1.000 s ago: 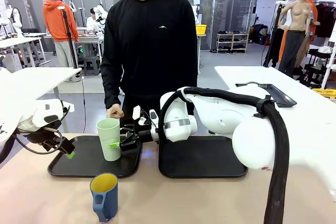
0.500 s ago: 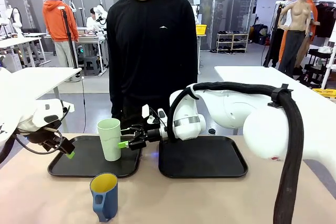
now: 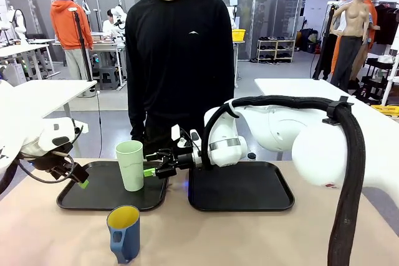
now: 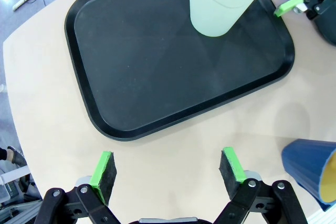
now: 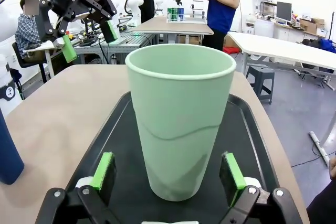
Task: Sort and store the cups by type.
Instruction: Place the picked Reusable plastic cup into the Flat Tray indicated by the person, then pick up the Handle plastic cup and place it into the empty Flat Tray.
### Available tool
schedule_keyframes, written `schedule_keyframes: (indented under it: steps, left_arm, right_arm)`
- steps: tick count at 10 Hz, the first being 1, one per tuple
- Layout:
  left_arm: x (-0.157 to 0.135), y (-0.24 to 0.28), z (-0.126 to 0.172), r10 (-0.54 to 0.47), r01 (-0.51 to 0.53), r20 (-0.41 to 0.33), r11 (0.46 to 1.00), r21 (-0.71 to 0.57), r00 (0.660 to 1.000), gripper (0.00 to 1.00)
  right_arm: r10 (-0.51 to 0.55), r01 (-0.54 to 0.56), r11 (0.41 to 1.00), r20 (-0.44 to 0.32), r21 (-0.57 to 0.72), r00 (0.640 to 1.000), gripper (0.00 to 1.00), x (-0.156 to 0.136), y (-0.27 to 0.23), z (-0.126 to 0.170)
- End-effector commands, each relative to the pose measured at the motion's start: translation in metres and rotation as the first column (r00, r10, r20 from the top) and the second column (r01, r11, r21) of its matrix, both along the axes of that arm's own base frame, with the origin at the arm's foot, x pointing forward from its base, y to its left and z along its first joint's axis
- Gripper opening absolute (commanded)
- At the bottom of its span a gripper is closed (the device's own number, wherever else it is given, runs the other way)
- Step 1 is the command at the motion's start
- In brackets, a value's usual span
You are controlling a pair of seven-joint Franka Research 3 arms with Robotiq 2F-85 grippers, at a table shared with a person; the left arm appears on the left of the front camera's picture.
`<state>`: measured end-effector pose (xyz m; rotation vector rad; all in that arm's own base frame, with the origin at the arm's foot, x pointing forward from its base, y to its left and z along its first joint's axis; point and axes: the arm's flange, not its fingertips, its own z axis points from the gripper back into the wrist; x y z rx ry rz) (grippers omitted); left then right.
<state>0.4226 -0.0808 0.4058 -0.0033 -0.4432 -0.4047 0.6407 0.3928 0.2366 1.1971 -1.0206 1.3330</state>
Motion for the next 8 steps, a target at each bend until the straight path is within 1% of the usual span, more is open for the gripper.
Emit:
schedule_keyframes:
  steps: [1,8]
  left_arm:
    - [-0.0005,0.001,0.0007,0.001,-0.001,-0.006,1.0,-0.003,1.0,1.0]
    - [-0.0005,0.001,0.0007,0.001,-0.001,-0.006,1.0,-0.003,1.0,1.0]
  right_arm:
    - [-0.001,0.001,1.0,0.006,0.002,1.0,1.0,0.0015,0.0023,0.0018]
    - [-0.001,0.001,1.0,0.006,0.002,1.0,1.0,0.0015,0.0023,0.0018]
